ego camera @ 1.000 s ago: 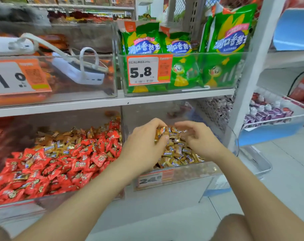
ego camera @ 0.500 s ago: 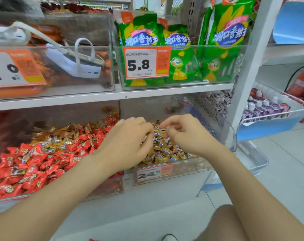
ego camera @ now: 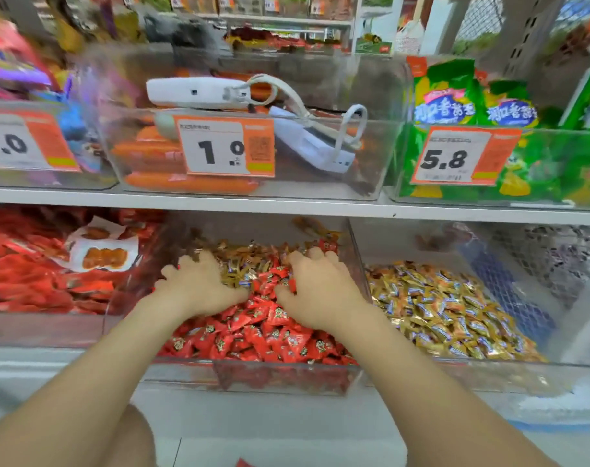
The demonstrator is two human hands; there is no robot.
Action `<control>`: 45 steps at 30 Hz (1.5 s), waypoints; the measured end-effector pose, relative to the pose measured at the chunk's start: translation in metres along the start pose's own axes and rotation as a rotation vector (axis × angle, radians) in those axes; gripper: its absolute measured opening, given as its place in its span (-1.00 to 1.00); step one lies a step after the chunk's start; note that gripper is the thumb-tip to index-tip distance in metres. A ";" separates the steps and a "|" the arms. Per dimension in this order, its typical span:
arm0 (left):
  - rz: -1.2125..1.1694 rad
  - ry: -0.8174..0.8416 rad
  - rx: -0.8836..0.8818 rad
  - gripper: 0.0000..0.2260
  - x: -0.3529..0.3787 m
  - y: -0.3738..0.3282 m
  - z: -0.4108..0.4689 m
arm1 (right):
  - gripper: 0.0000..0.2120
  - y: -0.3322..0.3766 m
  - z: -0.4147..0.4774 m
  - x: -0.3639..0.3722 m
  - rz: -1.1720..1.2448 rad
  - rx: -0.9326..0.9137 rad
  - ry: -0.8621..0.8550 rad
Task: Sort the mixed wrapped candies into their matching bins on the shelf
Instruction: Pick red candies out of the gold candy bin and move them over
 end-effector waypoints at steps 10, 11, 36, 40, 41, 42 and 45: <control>-0.300 0.078 0.153 -0.39 -0.002 0.002 0.050 | 0.07 0.043 0.086 0.057 0.126 0.051 0.287; -0.292 0.079 0.146 -0.24 -0.003 0.004 0.054 | 0.07 0.046 0.091 0.060 0.108 0.048 0.332; -0.673 0.040 0.353 -0.22 -0.023 -0.011 0.034 | -0.59 0.051 0.077 0.020 0.342 -0.089 0.387; -0.635 0.022 0.492 -0.17 -0.026 -0.026 0.004 | -0.18 0.043 0.049 0.004 0.454 -0.220 0.353; -0.604 0.022 0.505 -0.12 -0.025 -0.026 -0.002 | 0.02 0.041 0.040 0.000 0.489 -0.256 0.346; -0.591 0.033 0.513 -0.07 -0.023 -0.023 -0.007 | 0.12 0.038 0.028 -0.002 0.518 -0.280 0.357; -0.565 0.117 0.580 0.06 -0.014 -0.022 -0.027 | 0.13 0.035 -0.003 -0.001 0.511 -0.333 0.364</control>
Point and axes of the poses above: each hand's wrist, its own z-axis towards the middle knuckle, its own x-axis out of the palm, y = z × x, the point moved 10 cm from there along z, towards the middle knuckle, and after that the axes turned 12 degrees about x, right-handed, at the moved point
